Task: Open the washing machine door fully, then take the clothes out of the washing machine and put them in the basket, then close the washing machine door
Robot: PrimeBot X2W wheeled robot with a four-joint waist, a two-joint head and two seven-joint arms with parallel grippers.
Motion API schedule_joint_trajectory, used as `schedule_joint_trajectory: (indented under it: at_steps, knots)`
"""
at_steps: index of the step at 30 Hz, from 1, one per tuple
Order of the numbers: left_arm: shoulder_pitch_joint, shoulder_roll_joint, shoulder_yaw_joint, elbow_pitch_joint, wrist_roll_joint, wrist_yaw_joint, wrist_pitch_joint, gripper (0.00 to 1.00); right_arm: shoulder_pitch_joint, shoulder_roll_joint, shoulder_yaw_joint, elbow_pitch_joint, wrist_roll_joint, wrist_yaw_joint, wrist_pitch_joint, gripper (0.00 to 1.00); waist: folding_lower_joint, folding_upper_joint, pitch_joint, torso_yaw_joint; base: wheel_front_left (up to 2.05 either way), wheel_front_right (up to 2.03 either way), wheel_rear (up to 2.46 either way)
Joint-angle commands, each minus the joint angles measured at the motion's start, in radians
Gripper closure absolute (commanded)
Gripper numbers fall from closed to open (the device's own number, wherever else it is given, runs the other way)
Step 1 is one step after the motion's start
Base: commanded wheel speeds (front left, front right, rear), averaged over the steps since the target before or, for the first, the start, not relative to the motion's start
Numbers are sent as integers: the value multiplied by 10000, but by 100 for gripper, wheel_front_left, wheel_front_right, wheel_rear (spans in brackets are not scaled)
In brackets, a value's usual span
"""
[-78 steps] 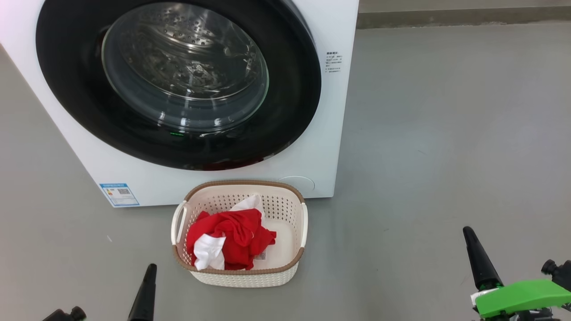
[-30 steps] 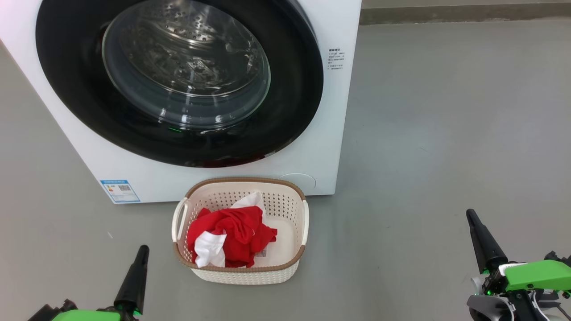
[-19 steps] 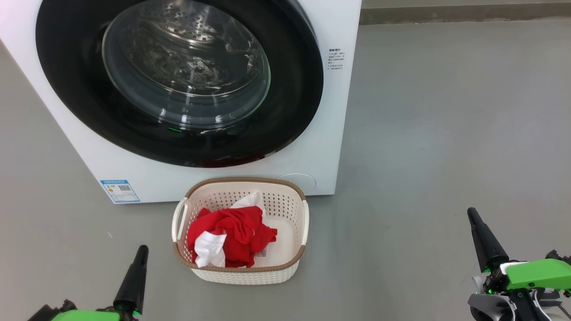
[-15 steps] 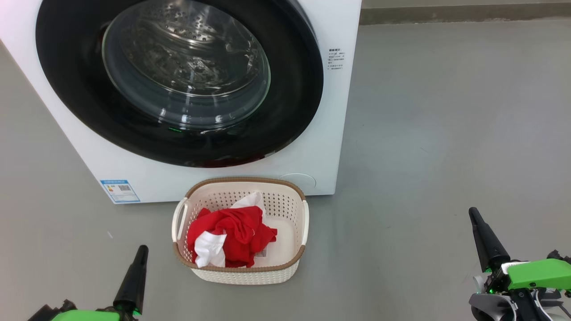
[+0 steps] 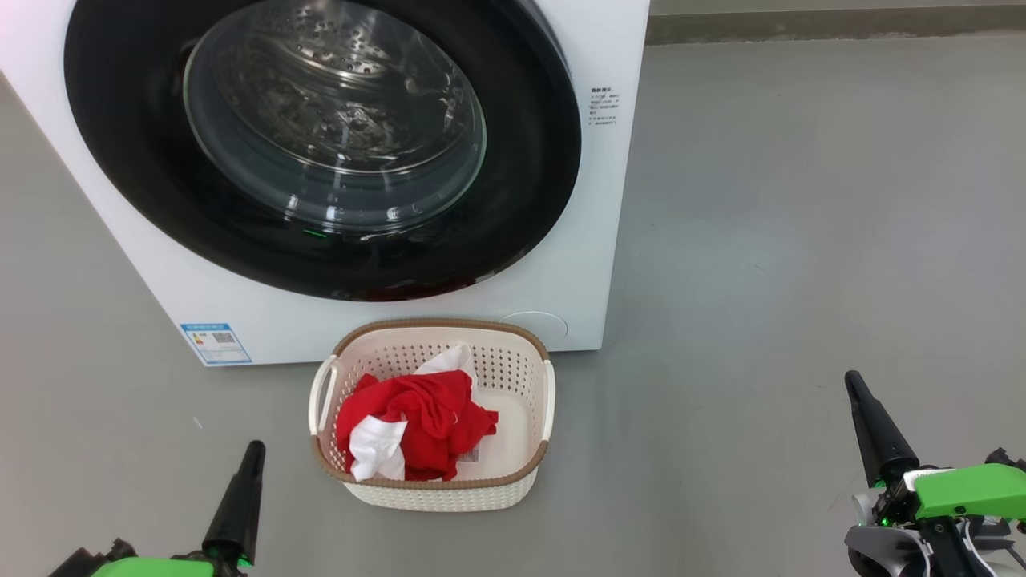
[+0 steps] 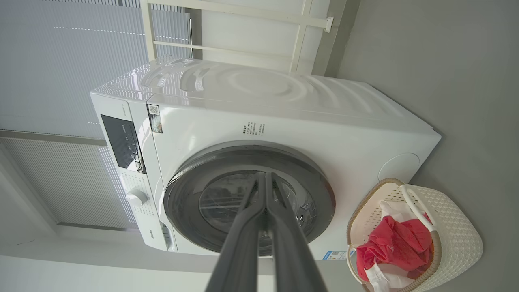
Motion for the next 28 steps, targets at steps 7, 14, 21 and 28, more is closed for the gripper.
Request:
schedule_joint_trajectory:
  at_steps: [7, 14, 21, 28]
  knots:
    - [-399, 101, 369, -206, 40, -73, 87, 100, -413, -84, 181, -244, -43, -7, 56, 100, -1, -1, 0, 0, 0, 0, 0]
    - [-400, 94, 380, -206, 49, -73, 96, 100, -415, -70, 161, -243, -60, -7, 72, 100, -1, -1, 0, 0, 0, 0, 0]
    - [-401, 87, 390, -206, 58, -73, 105, 100, -416, -55, 140, -242, -78, -7, 89, 100, -1, -1, -1, 0, 0, 0, 0]
    - [-401, 81, 399, -205, 65, -73, 111, 100, -418, -43, 123, -241, -92, -7, 103, 100, -1, -1, -1, 0, 0, 0, 0]
